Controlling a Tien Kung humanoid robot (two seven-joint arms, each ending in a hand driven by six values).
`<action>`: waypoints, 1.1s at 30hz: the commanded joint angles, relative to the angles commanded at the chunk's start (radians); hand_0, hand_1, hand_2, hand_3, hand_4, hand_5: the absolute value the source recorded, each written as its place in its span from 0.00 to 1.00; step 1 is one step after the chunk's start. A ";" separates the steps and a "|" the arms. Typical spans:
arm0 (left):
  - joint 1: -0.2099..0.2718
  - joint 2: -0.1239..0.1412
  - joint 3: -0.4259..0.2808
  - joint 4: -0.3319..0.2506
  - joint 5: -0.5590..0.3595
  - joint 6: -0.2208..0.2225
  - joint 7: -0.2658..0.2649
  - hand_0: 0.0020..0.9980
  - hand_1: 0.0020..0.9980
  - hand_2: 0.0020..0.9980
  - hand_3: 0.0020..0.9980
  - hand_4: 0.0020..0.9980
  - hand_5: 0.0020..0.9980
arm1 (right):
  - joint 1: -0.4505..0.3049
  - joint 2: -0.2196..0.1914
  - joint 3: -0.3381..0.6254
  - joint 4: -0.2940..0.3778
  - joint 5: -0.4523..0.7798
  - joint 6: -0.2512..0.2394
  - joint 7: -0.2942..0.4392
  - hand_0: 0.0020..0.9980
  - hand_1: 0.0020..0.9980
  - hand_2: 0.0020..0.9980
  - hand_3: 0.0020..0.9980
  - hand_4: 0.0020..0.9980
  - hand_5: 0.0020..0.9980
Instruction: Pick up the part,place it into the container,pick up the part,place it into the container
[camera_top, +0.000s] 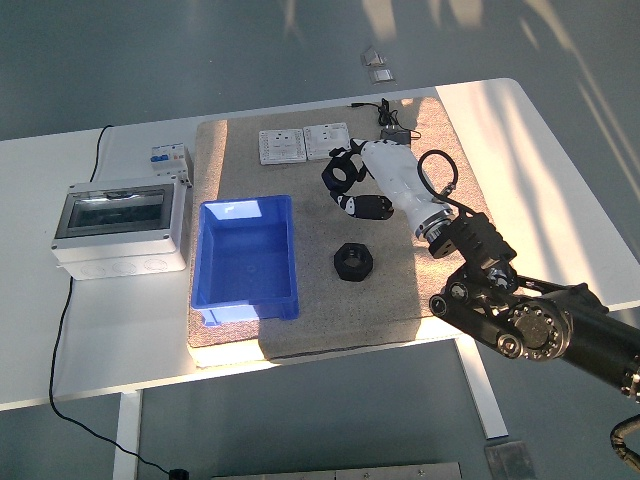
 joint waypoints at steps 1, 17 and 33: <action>0.000 0.000 0.000 0.000 0.000 0.000 0.000 0.69 0.68 0.74 0.64 0.71 0.65 | 0.006 0.003 -0.017 0.017 0.011 -0.003 0.008 0.73 0.44 0.52 0.57 0.42 0.00; -0.003 0.001 0.000 0.000 -0.009 0.005 -0.003 0.69 0.68 0.74 0.63 0.71 0.65 | 0.056 0.046 -0.190 0.049 0.044 0.157 -0.005 0.73 0.46 0.53 0.58 0.42 0.00; -0.002 0.002 -0.005 0.000 0.002 0.008 -0.006 0.68 0.67 0.73 0.63 0.70 0.64 | 0.052 0.055 -0.185 0.034 0.023 0.245 0.012 0.89 0.81 0.80 0.73 0.48 0.00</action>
